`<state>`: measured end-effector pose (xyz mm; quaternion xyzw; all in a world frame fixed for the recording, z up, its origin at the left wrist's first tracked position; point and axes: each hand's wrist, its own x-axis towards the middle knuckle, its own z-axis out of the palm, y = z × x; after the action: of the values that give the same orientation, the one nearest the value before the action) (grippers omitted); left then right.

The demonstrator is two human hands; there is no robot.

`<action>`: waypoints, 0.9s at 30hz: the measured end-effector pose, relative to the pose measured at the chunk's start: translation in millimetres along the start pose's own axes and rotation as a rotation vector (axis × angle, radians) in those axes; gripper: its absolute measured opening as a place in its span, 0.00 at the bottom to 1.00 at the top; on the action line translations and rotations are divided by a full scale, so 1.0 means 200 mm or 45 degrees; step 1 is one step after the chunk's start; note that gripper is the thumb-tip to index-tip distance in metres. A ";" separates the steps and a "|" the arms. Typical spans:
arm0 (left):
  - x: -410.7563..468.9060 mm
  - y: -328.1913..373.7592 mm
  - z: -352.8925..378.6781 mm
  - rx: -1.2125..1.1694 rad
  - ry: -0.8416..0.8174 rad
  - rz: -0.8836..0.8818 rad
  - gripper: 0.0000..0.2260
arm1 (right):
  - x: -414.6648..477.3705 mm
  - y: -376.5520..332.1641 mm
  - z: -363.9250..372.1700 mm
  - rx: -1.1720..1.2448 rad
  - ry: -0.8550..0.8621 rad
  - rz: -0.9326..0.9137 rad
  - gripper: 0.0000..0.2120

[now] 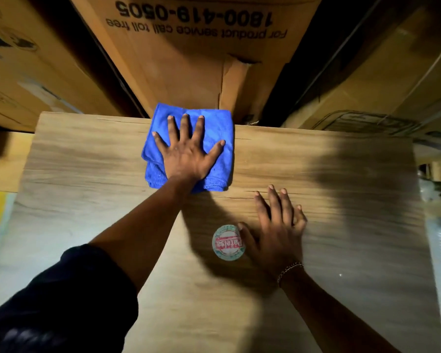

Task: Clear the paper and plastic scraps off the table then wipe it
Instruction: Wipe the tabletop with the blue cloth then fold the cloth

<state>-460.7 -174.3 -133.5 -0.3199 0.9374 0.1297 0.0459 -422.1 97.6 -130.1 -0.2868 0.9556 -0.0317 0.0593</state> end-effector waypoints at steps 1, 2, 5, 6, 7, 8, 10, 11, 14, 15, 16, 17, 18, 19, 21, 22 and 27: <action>0.02 0.01 -0.01 0.000 0.002 -0.002 0.39 | 0.00 0.00 0.00 -0.002 0.003 0.002 0.37; 0.04 0.01 -0.01 -0.003 0.008 -0.003 0.39 | 0.00 0.00 0.00 -0.004 0.008 0.005 0.37; 0.01 0.00 -0.01 -0.001 0.012 0.007 0.39 | -0.01 -0.01 0.00 -0.006 0.011 0.005 0.36; -0.02 -0.01 0.00 0.002 0.009 0.009 0.40 | -0.01 -0.01 0.00 -0.005 0.016 0.003 0.36; -0.07 -0.02 0.01 0.004 0.010 0.010 0.40 | -0.01 -0.01 0.00 0.001 0.021 0.003 0.36; -0.13 -0.04 0.02 0.006 0.014 0.014 0.39 | -0.01 -0.01 0.00 0.013 0.026 0.008 0.36; -0.31 -0.08 0.04 0.014 0.024 0.029 0.39 | -0.01 -0.02 0.00 0.033 0.029 0.021 0.35; -0.41 -0.10 0.05 0.017 0.022 0.033 0.38 | -0.01 -0.02 -0.01 0.034 0.022 0.022 0.35; -0.75 -0.18 0.08 0.039 0.012 0.027 0.38 | -0.01 -0.02 -0.01 0.039 0.004 0.007 0.35; -0.86 -0.21 0.10 0.050 0.005 0.021 0.38 | -0.01 -0.01 -0.01 0.042 0.003 0.002 0.36; -0.98 -0.24 0.11 0.060 -0.009 0.012 0.38 | -0.02 -0.01 0.00 0.044 -0.004 -0.004 0.36; -1.09 -0.27 0.11 0.067 -0.019 0.001 0.38 | -0.02 -0.01 -0.01 0.049 -0.015 -0.007 0.37; -1.21 -0.31 0.12 0.072 -0.018 -0.012 0.38 | -0.01 0.00 -0.01 0.060 -0.027 -0.014 0.38; -1.31 -0.34 0.13 0.077 -0.011 -0.028 0.38 | -0.01 0.02 -0.02 0.082 -0.037 -0.033 0.39; -1.51 -0.40 0.14 0.082 -0.013 -0.057 0.38 | 0.00 0.07 -0.06 0.147 -0.029 -0.077 0.40; -1.60 -0.42 0.15 0.082 -0.014 -0.064 0.38 | 0.00 0.11 -0.07 0.158 -0.013 -0.083 0.40; -1.99 -0.49 0.18 0.091 -0.017 -0.109 0.39 | -0.05 0.28 -0.05 0.060 -0.028 0.030 0.41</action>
<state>-86.1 -4.4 -121.5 -0.3568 0.9266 0.0962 0.0691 -446.1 149.4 -124.0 -0.2745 0.9572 -0.0502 0.0770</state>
